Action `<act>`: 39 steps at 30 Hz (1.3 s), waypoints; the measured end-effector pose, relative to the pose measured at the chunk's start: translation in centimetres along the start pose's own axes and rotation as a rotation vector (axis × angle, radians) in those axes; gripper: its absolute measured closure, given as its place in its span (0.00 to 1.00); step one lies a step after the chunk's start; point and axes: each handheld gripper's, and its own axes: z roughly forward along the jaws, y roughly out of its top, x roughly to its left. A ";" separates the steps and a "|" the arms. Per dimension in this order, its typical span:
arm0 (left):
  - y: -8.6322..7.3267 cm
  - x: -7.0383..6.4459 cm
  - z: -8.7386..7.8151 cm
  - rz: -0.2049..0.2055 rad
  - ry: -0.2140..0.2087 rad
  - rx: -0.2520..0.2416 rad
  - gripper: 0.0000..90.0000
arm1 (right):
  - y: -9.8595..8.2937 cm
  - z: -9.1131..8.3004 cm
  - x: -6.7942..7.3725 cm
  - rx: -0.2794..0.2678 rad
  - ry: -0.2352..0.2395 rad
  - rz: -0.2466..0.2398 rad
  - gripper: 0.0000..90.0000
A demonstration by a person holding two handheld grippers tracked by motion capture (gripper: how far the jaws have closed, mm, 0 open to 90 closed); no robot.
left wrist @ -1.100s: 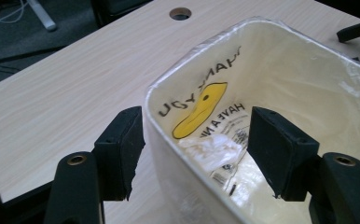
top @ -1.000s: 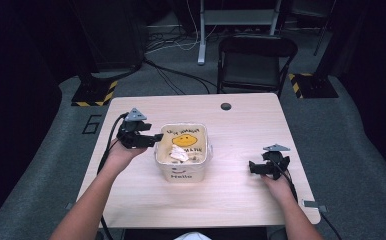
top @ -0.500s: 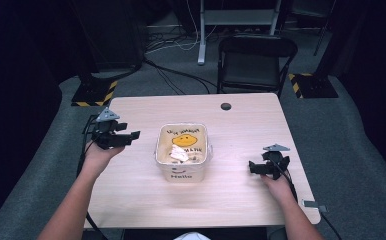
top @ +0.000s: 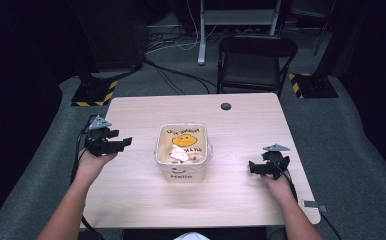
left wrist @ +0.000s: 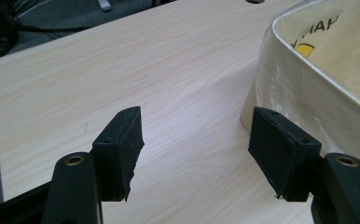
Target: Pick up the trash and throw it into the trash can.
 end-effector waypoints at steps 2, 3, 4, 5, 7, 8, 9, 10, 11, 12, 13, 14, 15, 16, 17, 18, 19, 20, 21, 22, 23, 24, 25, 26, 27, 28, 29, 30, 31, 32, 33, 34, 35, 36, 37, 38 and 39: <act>-0.6 0.0 0.3 -0.006 0.003 0.003 0.39 | 0.0 0.0 0.0 0.000 0.000 0.000 0.00; -0.9 0.0 0.5 -0.009 0.003 0.006 0.39 | 0.0 0.0 0.0 0.000 0.000 0.000 0.00; -1.2 0.0 0.7 -0.014 0.005 0.009 0.39 | 0.0 0.0 0.0 0.000 0.000 0.000 0.00; -1.5 0.0 0.9 -0.019 0.008 0.009 0.39 | 0.0 0.0 0.0 0.000 0.000 0.000 0.00; -2.0 0.1 1.3 -0.031 0.008 0.021 0.39 | 0.0 0.0 0.0 0.000 0.000 0.000 0.00; -2.3 0.1 1.6 -0.038 0.007 0.020 0.39 | 0.0 0.0 0.0 0.000 0.000 0.000 0.00; -2.5 0.1 1.8 -0.039 0.003 0.021 0.39 | 0.0 0.0 0.0 0.000 0.000 0.000 0.00; -2.8 0.0 1.9 -0.044 0.002 0.024 0.39 | 0.0 0.0 0.0 0.000 0.000 0.000 0.00; -3.0 0.0 2.1 -0.050 0.002 0.024 0.39 | 0.0 0.0 0.0 0.000 0.000 0.000 0.00; -3.3 -0.1 2.4 -0.047 0.003 0.025 0.39 | 0.0 0.0 0.0 0.000 0.000 0.000 0.00; -3.6 -0.2 2.5 -0.050 0.000 0.023 0.39 | 0.0 0.0 0.0 0.000 0.000 0.000 0.00; -3.7 -0.2 2.7 -0.047 -0.001 0.027 0.39 | 0.0 0.0 0.0 0.000 0.000 0.000 0.00; -4.0 -0.3 2.8 -0.041 -0.001 0.034 0.39 | 0.0 0.0 0.0 0.000 0.000 0.000 0.00; -4.2 -0.4 3.0 -0.041 0.001 0.036 0.39 | 0.0 0.0 0.0 0.000 0.000 0.000 0.00; -4.5 -0.5 3.1 -0.040 -0.002 0.038 0.39 | 0.0 0.0 0.0 0.000 0.000 0.000 0.00; -4.7 -0.6 3.3 -0.035 -0.005 0.040 0.39 | 0.0 0.0 0.0 0.000 0.000 0.000 0.00; -4.9 -0.8 3.4 -0.031 -0.006 0.042 0.39 | 0.0 0.0 0.0 0.000 0.000 -0.001 0.00; -5.2 -0.9 3.5 -0.022 -0.009 0.044 0.39 | 0.0 0.0 0.0 0.000 -0.002 -0.003 0.00; -5.5 -1.0 3.7 -0.015 -0.015 0.055 0.39 | 0.0 0.0 0.0 0.001 -0.002 -0.002 0.00; -5.8 -1.1 3.7 -0.008 -0.017 0.060 0.39 | 0.0 0.0 0.0 0.001 -0.002 -0.003 0.00; -6.1 -1.2 3.9 -0.009 -0.020 0.065 0.39 | 0.0 0.0 0.0 0.001 -0.001 -0.005 0.00; -6.3 -1.2 3.9 -0.007 -0.022 0.069 0.39 | 0.0 0.0 0.0 0.001 -0.001 -0.004 0.00; -6.5 -1.2 4.1 -0.010 -0.025 0.071 0.38 | 0.0 0.0 0.0 0.001 -0.001 -0.004 0.00; -6.7 -1.2 4.2 -0.007 -0.025 0.074 0.38 | 0.0 0.0 0.0 0.001 -0.001 -0.004 0.00; -6.9 -1.1 4.2 -0.004 -0.026 0.077 0.38 | 0.0 0.0 0.0 0.001 -0.001 -0.004 0.00; -7.1 -1.2 4.3 -0.012 -0.026 0.073 0.38 | 0.0 0.0 0.0 0.001 -0.001 -0.004 0.00; -7.4 -1.1 4.3 -0.008 -0.029 0.081 0.38 | 0.0 0.0 0.0 0.001 -0.001 -0.004 0.00; -7.5 -1.1 4.4 -0.003 -0.027 0.077 0.38 | 0.0 0.0 0.0 0.001 -0.001 -0.004 0.00; -7.8 -1.1 4.4 -0.001 -0.028 0.085 0.38 | 0.0 0.0 0.0 0.002 -0.001 -0.004 0.00; -7.9 -1.0 4.4 0.001 -0.028 0.092 0.38 | 0.0 0.0 0.0 0.001 -0.001 -0.004 0.00; -8.1 -0.9 4.4 0.004 -0.028 0.090 0.38 | 0.0 0.0 0.0 0.002 -0.001 -0.004 0.00; -8.4 -0.8 4.4 -0.007 -0.027 0.087 0.38 | 0.0 0.0 0.0 0.002 -0.002 -0.004 0.00; -8.6 -0.7 4.4 -0.009 -0.028 0.084 0.37 | 0.0 0.0 0.0 0.002 -0.002 -0.004 0.00; -8.9 -0.5 4.4 -0.013 -0.026 0.083 0.37 | 0.0 0.0 0.0 0.002 -0.002 -0.004 0.00; -9.1 -0.4 4.4 -0.025 -0.027 0.077 0.37 | 0.0 0.0 0.0 0.002 -0.002 -0.004 0.00; -9.4 -0.3 4.5 -0.032 -0.027 0.075 0.37 | 0.0 0.0 0.0 0.002 -0.002 -0.004 0.00; -9.7 -0.1 4.5 -0.038 -0.027 0.083 0.37 | 0.0 0.0 0.0 0.002 -0.002 -0.004 0.00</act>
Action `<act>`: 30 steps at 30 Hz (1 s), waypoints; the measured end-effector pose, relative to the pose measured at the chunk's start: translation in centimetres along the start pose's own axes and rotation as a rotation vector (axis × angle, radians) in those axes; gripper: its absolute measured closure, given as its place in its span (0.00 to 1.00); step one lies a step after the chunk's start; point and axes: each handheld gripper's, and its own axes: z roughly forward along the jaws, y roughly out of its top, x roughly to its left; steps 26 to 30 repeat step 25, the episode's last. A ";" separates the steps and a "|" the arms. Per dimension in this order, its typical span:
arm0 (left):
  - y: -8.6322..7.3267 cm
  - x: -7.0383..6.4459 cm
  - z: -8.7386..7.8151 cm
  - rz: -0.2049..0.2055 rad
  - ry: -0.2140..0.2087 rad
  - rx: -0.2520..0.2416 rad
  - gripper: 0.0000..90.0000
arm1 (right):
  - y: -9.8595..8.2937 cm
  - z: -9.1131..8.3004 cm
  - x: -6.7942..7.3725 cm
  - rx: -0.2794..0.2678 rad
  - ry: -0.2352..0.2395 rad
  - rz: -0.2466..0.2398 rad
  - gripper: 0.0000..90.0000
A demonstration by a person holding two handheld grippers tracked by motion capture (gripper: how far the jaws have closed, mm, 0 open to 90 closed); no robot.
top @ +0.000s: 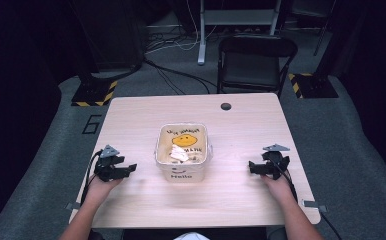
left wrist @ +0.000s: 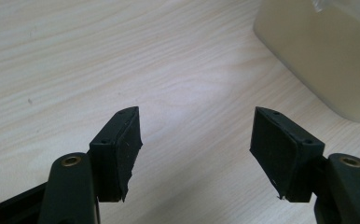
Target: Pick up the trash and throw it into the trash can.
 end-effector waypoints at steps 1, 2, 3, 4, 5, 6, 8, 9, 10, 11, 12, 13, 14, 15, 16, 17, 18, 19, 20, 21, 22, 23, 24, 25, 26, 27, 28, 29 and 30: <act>-0.3 0.1 0.2 -0.002 0.001 0.003 0.36 | 0.0 0.0 0.0 0.000 0.000 0.000 0.00; -0.6 0.1 0.3 0.007 0.011 0.021 0.36 | 0.0 0.0 0.0 0.002 -0.001 0.002 0.00; -0.9 0.1 0.5 0.025 0.023 0.034 0.36 | 0.0 0.0 0.0 0.001 -0.001 0.000 0.00; -1.2 0.1 0.7 0.037 0.025 0.047 0.36 | 0.0 0.0 0.0 0.000 -0.001 0.001 0.00; -1.5 0.1 0.9 0.055 0.026 0.066 0.36 | 0.0 0.0 0.0 0.002 -0.002 0.003 0.00; -1.6 0.1 1.0 0.061 0.024 0.075 0.37 | 0.0 0.0 0.0 0.001 -0.001 0.001 0.00; -1.8 0.0 1.1 0.074 0.021 0.070 0.37 | 0.0 0.0 0.0 0.002 -0.002 0.003 0.00; -1.8 0.0 1.2 0.073 0.016 0.073 0.36 | 0.0 0.0 0.0 0.002 -0.002 0.003 0.00; -1.8 0.0 1.2 0.076 0.020 0.069 0.36 | 0.0 0.0 0.0 0.001 -0.002 0.001 0.00; -1.8 0.1 1.2 0.076 0.017 0.068 0.36 | 0.0 0.0 0.0 0.002 -0.002 0.004 0.00; -1.8 0.2 1.1 0.075 0.017 0.070 0.35 | 0.0 0.0 0.0 0.002 -0.002 0.003 0.00; -1.9 0.2 1.1 0.063 0.020 0.059 0.35 | 0.0 0.0 0.0 0.002 -0.002 0.003 0.00; -2.0 0.3 1.1 0.056 0.023 0.054 0.34 | 0.0 0.0 0.0 0.001 -0.002 0.002 0.00; -2.0 0.4 1.1 0.048 0.018 0.051 0.34 | 0.0 0.0 0.0 0.002 -0.002 0.004 0.00; -2.1 0.6 1.1 0.041 0.018 0.045 0.34 | 0.0 0.0 0.0 0.000 -0.001 0.002 0.00; -2.2 0.7 1.1 0.037 0.018 0.050 0.34 | 0.0 0.0 0.0 0.002 -0.002 0.004 0.00; -2.3 0.8 1.2 0.032 0.019 0.051 0.34 | 0.0 0.0 0.0 0.002 -0.002 0.003 0.00; -2.4 1.0 1.2 0.029 0.020 0.058 0.34 | 0.0 0.0 0.0 0.002 -0.002 0.004 0.00; -2.4 1.1 1.3 0.028 0.028 0.059 0.34 | 0.0 0.0 0.0 0.002 -0.002 0.004 0.00; -2.4 1.2 1.3 0.022 0.024 0.065 0.34 | 0.0 0.0 0.0 0.002 -0.002 0.003 0.00; -2.5 1.3 1.4 0.012 0.026 0.055 0.34 | 0.0 0.0 0.0 0.001 -0.001 0.002 0.00; -2.5 1.4 1.3 0.017 0.024 0.066 0.34 | 0.0 0.0 0.0 0.002 -0.002 0.003 0.00; -2.5 1.4 1.3 0.010 0.027 0.053 0.34 | 0.0 0.0 0.0 0.002 -0.002 0.003 0.00; -2.5 1.5 1.3 0.013 0.025 0.061 0.34 | 0.0 0.0 0.0 0.002 -0.003 0.004 0.00; -2.5 1.5 1.3 0.013 0.025 0.061 0.34 | 0.0 0.0 0.0 0.002 -0.003 0.004 0.00; -2.5 1.5 1.3 0.013 0.025 0.061 0.34 | 0.0 0.0 0.0 0.002 -0.003 0.004 0.00; -2.5 1.5 1.3 0.013 0.025 0.061 0.34 | 0.0 0.0 0.0 0.002 -0.003 0.004 0.00; -2.5 1.5 1.3 0.013 0.025 0.061 0.34 | 0.0 0.0 0.0 0.002 -0.003 0.004 0.00; -2.5 1.5 1.3 0.013 0.025 0.061 0.34 | 0.0 0.0 0.0 0.002 -0.003 0.004 0.00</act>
